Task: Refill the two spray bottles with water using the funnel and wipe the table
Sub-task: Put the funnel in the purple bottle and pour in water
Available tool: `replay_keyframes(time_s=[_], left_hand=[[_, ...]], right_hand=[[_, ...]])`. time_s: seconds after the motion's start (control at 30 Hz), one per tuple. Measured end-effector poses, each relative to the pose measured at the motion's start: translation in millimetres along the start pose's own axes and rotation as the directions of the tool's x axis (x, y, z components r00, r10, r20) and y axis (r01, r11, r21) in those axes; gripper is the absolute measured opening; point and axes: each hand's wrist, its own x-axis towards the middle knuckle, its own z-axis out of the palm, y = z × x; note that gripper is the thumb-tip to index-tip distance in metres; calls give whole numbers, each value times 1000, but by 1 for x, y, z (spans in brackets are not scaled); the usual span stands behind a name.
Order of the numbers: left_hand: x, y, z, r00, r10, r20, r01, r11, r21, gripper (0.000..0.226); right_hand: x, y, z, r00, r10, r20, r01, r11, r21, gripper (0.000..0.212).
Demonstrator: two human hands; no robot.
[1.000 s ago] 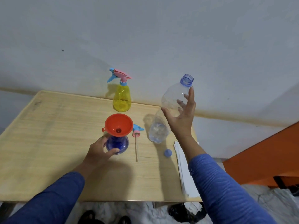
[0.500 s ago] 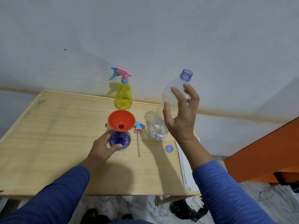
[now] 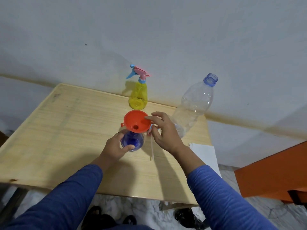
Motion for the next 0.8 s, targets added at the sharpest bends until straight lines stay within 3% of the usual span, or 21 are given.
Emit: replay_keyframes(time_s=[0.2,0.33,0.53,0.8], left_hand=[[1,-2,0,1000,-14,1,14,1000,0,65],[-1,1,1,1000,-11,-23,10,999,-48,65],[-1,0,1,999,-36,-11,35,996,-77,68],[1,-2,0,998,-60,0,60,995,-78,71]], right_hand=[[7,6,0,997,-64,41,67,995,-75,26],[15,8,-7,993,-115,-4,114,991,-67,17],[25,7,-20,980,-197,4,196,977,-89,17],[29,11,-19,982,-183,37,185,980,-69,18]])
